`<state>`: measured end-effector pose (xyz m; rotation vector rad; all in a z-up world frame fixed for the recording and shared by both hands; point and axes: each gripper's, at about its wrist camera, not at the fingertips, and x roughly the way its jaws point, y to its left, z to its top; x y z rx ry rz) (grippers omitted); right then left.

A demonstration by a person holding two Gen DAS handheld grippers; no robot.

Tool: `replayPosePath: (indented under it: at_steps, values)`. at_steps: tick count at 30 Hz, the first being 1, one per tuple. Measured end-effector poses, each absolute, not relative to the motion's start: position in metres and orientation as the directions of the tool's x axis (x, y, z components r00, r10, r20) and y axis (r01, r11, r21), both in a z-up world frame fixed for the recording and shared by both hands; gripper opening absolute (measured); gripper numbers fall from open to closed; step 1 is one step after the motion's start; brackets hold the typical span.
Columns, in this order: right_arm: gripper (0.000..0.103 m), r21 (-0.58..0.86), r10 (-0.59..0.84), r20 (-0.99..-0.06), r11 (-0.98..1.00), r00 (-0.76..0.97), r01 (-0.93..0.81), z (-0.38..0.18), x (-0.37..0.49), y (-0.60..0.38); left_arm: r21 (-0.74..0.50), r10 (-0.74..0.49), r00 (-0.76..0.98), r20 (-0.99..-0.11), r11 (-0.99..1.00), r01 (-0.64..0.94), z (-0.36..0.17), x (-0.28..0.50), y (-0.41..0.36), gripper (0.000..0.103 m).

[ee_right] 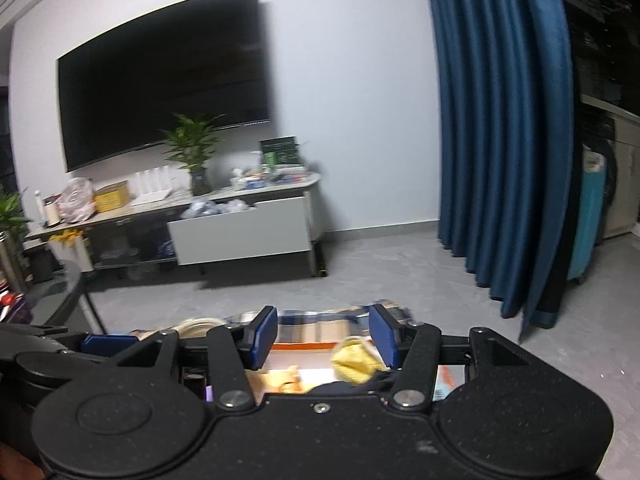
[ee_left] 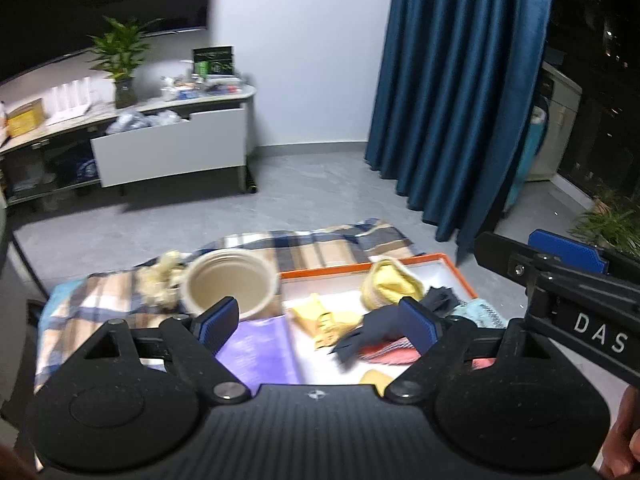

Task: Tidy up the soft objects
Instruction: 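Move the left tool to the translucent plastic bag while the right tool approaches the tissue pack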

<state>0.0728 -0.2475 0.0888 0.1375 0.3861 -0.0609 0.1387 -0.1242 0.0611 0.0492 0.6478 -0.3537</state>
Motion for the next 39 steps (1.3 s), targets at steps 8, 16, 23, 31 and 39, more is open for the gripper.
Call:
replayPosePath:
  at_steps: [8,16,23,31,39]
  values:
    - [0.066,0.127,0.076,-0.397,0.992,0.915,-0.027,0.090,0.076,-0.197,-0.088,-0.252,0.763,-0.596,0.964,0.250,0.060,0.123,-0.070,0.089]
    - [0.066,0.125,0.156,-0.421,0.986,0.893,-0.113,0.088,0.083,-0.154,-0.093,-0.191,0.777,-0.600,0.981,0.170,0.055,0.116,-0.030,0.089]
    - [0.066,0.114,0.187,-0.431,0.982,0.883,-0.152,0.084,0.088,-0.134,-0.109,-0.180,0.777,-0.604,0.984,0.142,0.051,0.119,-0.014,0.089]
    - [0.066,0.101,0.178,-0.414,0.984,0.893,-0.149,0.079,0.086,-0.139,-0.112,-0.178,0.770,-0.613,0.984,0.138,0.037,0.132,-0.006,0.093]
    - [0.066,0.095,0.223,-0.400,0.975,0.889,-0.202,0.069,0.076,-0.144,-0.067,-0.143,0.747,-0.649,0.989,0.131,0.011,0.194,-0.009,0.094]
